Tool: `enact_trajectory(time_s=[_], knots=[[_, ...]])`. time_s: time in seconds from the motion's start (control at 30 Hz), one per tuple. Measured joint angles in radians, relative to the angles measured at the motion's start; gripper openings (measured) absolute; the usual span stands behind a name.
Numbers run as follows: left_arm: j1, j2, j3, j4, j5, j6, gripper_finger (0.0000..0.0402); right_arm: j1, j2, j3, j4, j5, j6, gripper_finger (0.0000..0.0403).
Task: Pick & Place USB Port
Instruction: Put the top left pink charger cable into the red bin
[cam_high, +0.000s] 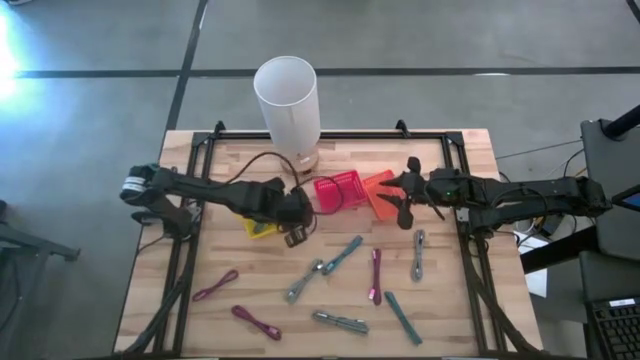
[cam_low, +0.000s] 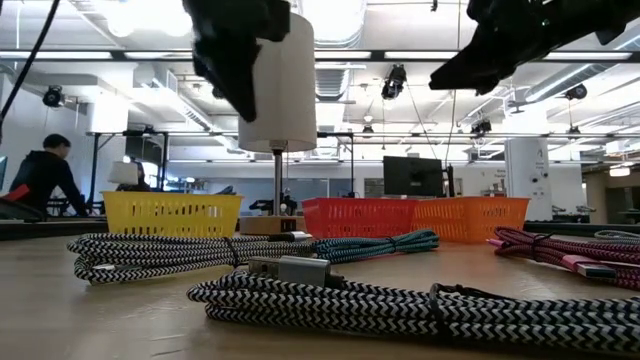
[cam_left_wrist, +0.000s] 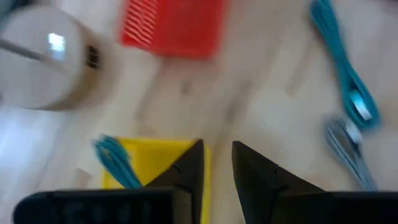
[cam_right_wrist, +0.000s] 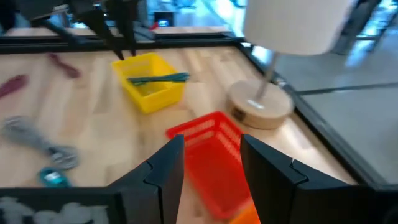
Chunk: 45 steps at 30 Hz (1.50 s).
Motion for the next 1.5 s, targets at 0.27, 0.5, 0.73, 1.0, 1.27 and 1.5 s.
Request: enact_trajectory(time_s=[0.27, 0.5, 0.73, 1.0, 1.27, 1.5], knots=[[-0.189, -0.008, -0.117, 0.028, 0.134, -0.004, 0.0076, 0.0, 0.094, 0.0, 0.015, -0.124, 0.002, 0.015], [-0.312, -0.01, -0.153, 0.052, 0.331, -0.149, 0.0071, 0.0, 0.229, 0.005, 0.114, -0.124, -0.045, 0.015], [-0.358, -0.013, -0.157, -0.138, 0.409, -0.368, 0.0069, 0.0, 0.315, 0.088, 0.108, -0.123, -0.041, 0.015], [-0.372, -0.023, -0.251, -0.275, 0.434, -0.466, 0.0063, 0.0, 0.375, 0.123, 0.106, -0.124, -0.047, 0.015], [-0.372, -0.067, -0.433, -0.095, 0.533, -0.497, 0.0062, 0.0, 0.376, 0.124, 0.105, -0.123, -0.079, 0.015], [-0.372, -0.071, -0.528, 0.0, 0.549, -0.555, 0.0076, 0.0, 0.372, 0.124, 0.105, -0.123, -0.078, 0.015]])
